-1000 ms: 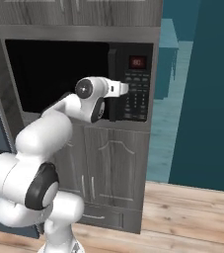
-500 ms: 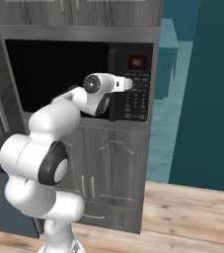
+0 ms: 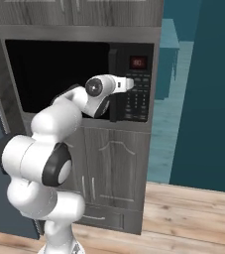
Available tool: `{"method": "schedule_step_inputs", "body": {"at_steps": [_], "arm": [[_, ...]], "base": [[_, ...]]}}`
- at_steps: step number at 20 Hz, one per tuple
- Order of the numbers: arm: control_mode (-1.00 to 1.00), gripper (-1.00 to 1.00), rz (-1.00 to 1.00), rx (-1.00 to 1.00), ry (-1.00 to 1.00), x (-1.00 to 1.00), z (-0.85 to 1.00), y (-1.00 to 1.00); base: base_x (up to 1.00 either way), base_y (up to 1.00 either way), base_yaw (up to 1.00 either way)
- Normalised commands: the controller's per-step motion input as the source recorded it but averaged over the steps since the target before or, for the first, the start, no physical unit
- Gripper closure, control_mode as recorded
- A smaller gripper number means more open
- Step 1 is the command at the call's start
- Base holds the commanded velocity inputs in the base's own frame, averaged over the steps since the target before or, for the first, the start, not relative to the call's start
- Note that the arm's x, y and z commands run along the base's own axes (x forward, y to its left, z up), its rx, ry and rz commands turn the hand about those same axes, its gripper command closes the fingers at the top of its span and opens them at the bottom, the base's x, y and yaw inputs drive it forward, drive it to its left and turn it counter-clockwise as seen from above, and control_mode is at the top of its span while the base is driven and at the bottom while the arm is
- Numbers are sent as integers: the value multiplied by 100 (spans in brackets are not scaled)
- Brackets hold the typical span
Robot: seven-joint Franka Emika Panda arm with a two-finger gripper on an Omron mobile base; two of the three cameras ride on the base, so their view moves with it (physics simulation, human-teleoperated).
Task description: The microwave is finished heating the fish and broccoli. Take the bowl containing the food and place it on the dining counter.
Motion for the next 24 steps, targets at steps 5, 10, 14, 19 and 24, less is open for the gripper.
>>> {"method": "schedule_step_inputs", "body": {"at_steps": [5,10,14,19,24], "arm": [[-100,100,0,0,0,-6,1,0],[-100,100,0,0,-3,-52,39,21],[-100,100,0,0,-2,-76,81,48],[-100,100,0,0,0,-93,100,66],[-100,100,0,0,0,-100,100,73]], "base": [[0,0,0],[0,0,0],[0,0,0],[0,0,0],[0,0,0]]}}
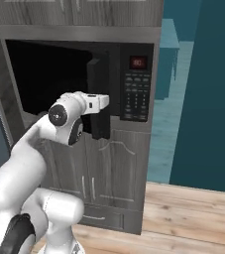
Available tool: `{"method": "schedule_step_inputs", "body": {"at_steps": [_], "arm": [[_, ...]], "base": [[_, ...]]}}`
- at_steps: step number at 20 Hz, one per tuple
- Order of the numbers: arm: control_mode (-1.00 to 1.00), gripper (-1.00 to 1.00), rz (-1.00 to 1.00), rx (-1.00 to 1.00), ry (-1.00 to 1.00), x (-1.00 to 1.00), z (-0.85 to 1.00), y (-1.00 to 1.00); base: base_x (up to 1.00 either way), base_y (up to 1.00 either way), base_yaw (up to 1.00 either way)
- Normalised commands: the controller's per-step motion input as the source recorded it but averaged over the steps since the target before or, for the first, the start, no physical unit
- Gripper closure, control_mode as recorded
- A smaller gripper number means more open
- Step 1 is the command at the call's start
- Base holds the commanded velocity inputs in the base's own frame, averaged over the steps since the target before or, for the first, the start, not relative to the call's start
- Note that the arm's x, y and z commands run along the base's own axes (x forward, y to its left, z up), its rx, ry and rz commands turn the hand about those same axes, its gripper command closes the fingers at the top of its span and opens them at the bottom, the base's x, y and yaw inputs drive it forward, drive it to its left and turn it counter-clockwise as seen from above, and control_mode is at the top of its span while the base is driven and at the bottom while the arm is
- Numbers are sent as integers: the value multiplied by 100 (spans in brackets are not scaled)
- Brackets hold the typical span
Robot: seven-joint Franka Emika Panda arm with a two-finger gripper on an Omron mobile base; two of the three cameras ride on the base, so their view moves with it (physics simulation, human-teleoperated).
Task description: The microwave is finished heating the fish and broccoli. Take the bowl containing the food and place it on the dining counter.
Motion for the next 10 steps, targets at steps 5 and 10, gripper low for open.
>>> {"method": "schedule_step_inputs", "body": {"at_steps": [5,10], "arm": [[-100,100,0,0,0,-100,100,83],[-100,100,-1,0,0,-100,100,87]], "base": [[0,0,0],[0,0,0]]}}
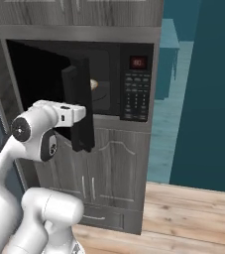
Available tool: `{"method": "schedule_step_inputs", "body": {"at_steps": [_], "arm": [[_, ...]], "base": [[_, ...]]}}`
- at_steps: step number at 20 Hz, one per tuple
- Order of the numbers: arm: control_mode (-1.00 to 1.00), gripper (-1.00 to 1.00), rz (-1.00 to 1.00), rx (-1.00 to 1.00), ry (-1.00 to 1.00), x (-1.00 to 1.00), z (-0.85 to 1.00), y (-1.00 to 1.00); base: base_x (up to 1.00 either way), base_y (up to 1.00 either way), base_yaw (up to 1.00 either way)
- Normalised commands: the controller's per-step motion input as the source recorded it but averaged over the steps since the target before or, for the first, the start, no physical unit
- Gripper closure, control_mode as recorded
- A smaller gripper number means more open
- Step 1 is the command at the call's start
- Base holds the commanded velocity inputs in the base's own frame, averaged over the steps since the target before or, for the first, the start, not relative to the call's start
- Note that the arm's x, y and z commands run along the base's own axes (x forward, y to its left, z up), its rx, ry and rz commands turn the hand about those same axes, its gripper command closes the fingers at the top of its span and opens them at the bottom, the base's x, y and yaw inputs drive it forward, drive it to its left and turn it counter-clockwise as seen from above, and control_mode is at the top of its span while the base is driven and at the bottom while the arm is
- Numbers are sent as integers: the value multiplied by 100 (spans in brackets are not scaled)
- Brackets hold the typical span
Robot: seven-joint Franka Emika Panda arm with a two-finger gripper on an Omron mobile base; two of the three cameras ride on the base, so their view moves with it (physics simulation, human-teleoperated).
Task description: The microwave is finished heating the fish and broccoli. Take the bowl containing the food and place it on the dining counter.
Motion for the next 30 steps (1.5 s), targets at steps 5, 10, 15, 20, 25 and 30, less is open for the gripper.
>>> {"method": "schedule_step_inputs", "body": {"at_steps": [5,10,15,20,25,30], "arm": [[-100,100,-1,0,1,-98,100,89],[-100,-100,1,-1,-1,-27,11,26],[-100,-100,0,-4,8,-97,-53,19],[-100,-100,0,0,-1,-100,-22,-16],[-100,-100,7,30,0,-60,27,-100],[-100,-100,23,33,0,-19,34,-100]], "base": [[0,0,0],[0,0,0],[0,0,0],[0,0,0],[0,0,0],[0,0,0]]}}
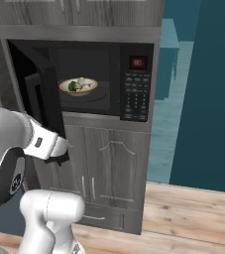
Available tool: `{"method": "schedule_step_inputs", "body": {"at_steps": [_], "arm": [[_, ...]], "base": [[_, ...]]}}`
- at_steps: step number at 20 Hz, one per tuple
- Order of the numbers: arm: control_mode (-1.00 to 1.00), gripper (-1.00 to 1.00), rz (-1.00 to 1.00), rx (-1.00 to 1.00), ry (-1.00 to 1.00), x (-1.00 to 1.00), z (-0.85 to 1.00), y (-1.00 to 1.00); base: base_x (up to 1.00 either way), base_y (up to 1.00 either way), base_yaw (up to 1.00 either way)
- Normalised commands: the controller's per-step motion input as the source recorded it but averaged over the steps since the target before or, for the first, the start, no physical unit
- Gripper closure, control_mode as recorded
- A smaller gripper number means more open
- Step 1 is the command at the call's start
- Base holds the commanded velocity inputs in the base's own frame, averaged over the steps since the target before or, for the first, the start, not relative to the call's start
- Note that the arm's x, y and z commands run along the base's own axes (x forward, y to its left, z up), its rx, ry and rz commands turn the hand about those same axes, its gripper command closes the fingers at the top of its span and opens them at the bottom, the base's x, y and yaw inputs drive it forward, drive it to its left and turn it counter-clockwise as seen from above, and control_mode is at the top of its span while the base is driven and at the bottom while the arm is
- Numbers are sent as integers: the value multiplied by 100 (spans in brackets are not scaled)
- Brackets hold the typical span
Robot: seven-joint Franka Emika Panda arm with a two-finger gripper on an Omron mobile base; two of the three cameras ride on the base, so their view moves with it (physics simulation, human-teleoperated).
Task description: The microwave is finished heating the fish and broccoli. Take the bowl containing the food and place it on the dining counter.
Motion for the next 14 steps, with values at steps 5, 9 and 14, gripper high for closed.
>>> {"method": "schedule_step_inputs", "body": {"at_steps": [5,9,14], "arm": [[-100,-100,35,31,0,15,9,-100],[-100,-100,34,35,7,82,-14,-83],[-100,-100,22,34,15,99,-5,-29]], "base": [[0,0,0],[0,0,0],[0,0,0]]}}
